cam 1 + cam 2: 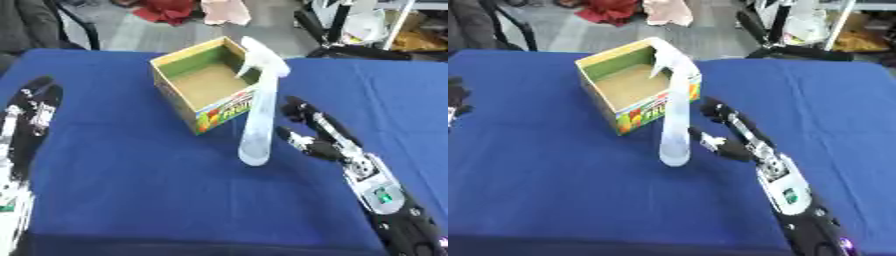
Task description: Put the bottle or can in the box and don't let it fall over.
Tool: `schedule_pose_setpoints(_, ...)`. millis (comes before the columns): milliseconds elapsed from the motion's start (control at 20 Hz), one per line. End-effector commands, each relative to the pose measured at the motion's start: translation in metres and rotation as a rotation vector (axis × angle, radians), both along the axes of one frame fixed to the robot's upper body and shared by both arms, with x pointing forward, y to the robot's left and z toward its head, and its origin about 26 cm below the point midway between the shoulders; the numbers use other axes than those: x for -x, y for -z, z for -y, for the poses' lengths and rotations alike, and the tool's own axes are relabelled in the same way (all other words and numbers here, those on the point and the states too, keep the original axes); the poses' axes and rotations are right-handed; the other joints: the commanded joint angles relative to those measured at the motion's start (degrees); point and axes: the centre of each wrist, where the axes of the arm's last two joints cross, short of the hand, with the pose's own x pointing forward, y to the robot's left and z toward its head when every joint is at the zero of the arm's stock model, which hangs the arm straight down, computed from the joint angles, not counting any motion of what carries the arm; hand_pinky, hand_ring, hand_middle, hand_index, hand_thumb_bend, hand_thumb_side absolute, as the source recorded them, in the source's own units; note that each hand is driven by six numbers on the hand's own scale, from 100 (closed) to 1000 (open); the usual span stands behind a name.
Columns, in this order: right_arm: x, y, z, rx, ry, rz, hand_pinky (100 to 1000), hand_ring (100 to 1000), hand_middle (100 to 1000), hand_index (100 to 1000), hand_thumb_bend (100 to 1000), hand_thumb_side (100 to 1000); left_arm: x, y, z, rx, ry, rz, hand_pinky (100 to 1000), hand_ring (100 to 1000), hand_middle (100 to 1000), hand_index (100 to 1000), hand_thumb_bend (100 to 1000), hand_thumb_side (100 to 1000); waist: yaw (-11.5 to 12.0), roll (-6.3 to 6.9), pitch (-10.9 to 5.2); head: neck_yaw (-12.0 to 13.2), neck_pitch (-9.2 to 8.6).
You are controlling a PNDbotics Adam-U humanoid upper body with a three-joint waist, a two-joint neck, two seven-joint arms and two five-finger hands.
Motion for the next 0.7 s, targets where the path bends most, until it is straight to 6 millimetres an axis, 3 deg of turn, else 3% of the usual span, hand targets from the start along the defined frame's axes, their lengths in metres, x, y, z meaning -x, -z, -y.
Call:
schedule_pose_setpoints(50, -0.005, -0.009, -0.006, 0.003, -0.009, 0.029, 895, 885, 845, 1000, 464, 697, -0.001, -0.009, 0.001, -0.017, 0.012, 0.026, 853, 889, 899, 881, 596, 807, 0.2, 0.23, -0.33, -0.3, -0.11)
schedule_pose_setpoints(700, -0.007, -0.004, -0.027, 0.01, -0.038, 0.027, 895, 884, 845, 1000, 457, 713, -0.001, -0.009, 0.002, -0.016, 0.022, 0.027, 854, 890, 900, 881, 594, 808, 0.8, 0.64, -0.19, -0.7, -0.11)
